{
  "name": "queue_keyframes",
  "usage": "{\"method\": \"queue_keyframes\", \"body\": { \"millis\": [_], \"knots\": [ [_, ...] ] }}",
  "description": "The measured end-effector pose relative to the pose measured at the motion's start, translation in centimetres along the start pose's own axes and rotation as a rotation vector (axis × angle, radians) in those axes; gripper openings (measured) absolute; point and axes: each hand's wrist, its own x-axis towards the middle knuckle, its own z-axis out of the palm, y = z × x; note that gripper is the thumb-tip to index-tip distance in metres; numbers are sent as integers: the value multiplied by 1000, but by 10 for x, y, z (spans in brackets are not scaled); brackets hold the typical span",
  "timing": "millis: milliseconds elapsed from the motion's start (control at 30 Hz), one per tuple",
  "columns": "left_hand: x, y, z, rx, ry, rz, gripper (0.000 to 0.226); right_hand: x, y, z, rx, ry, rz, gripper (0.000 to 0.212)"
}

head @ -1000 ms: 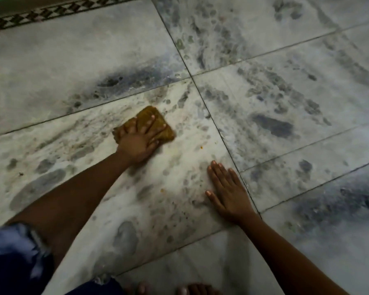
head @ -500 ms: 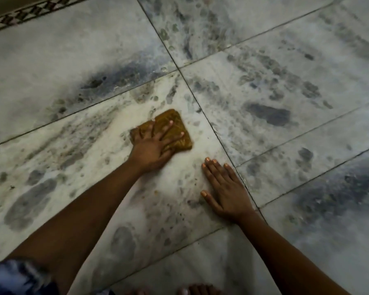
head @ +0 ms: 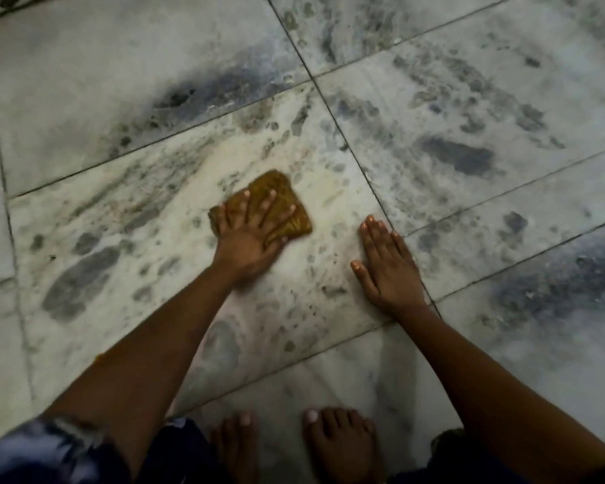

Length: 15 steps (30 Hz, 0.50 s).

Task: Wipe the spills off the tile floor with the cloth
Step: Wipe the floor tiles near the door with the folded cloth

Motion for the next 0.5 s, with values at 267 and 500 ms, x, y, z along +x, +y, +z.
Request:
{"method": "queue_keyframes", "body": {
  "millis": [267,500],
  "knots": [
    [-43,91,33,-70,149,-185,56,16,-12,0,98,76,9,68],
    [-73,29,35,-55,135,-211,58,31,-43,7,104,23,-138,69]
  ]
}}
